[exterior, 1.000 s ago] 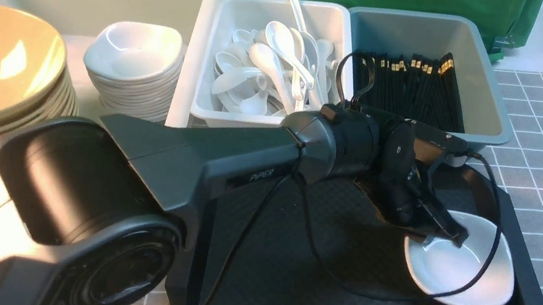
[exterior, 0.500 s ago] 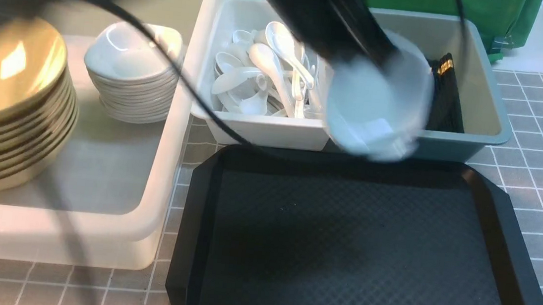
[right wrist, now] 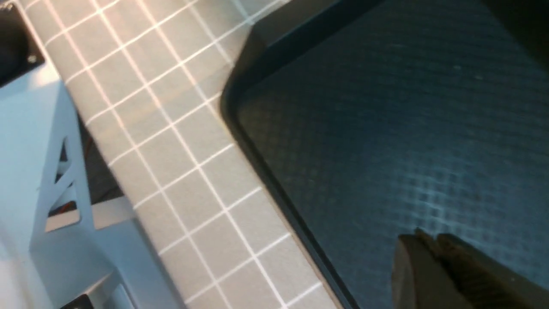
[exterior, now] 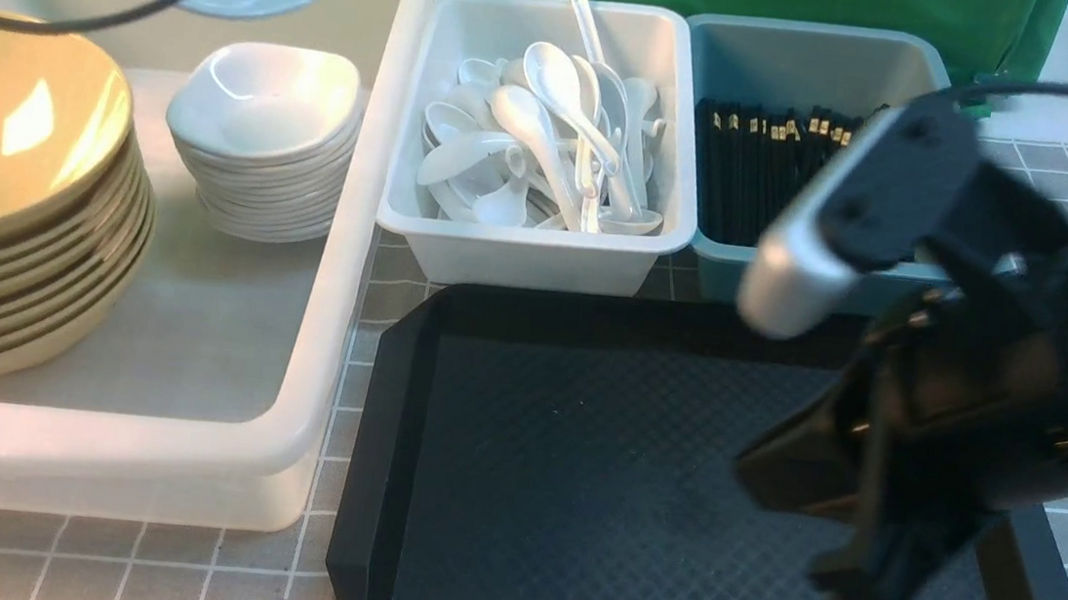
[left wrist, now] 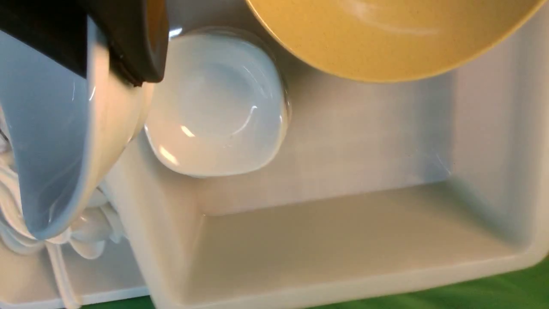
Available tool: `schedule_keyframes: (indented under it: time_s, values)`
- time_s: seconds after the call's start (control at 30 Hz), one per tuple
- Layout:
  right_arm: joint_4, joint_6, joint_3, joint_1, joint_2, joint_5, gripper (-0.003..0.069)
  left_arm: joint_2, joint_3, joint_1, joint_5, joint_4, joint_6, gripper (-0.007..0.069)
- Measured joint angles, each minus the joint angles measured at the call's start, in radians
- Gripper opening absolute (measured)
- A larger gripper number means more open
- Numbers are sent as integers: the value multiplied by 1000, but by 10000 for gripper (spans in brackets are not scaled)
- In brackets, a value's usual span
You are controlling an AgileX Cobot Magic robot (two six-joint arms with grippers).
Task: On grey table put chopsticks spoon bowls plates into blue grey white boxes.
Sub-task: 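Place the white bowl into the white bin with the other dishes with the left gripper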
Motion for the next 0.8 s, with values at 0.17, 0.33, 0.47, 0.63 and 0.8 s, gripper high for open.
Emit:
schedule_keyframes:
  time_s: [0.17,0.33,0.47,0.63,0.8]
  values:
    - [1,-4,0,9,36,-3,78,121,0,50,-75,-90,67,1]
    - [-15,-4,0,9,38,-3,78,243,0,56,-117,-130,133,1]
    - [-50,-4,0,9,39,-12,78,340,1,56,-154,-143,239,1]
    - [-75,-4,0,9,45,-15,78,372,0,57,-232,-145,303,24]
    - [-78,-4,0,9,65,-17,78,388,0,57,-237,-99,361,162]
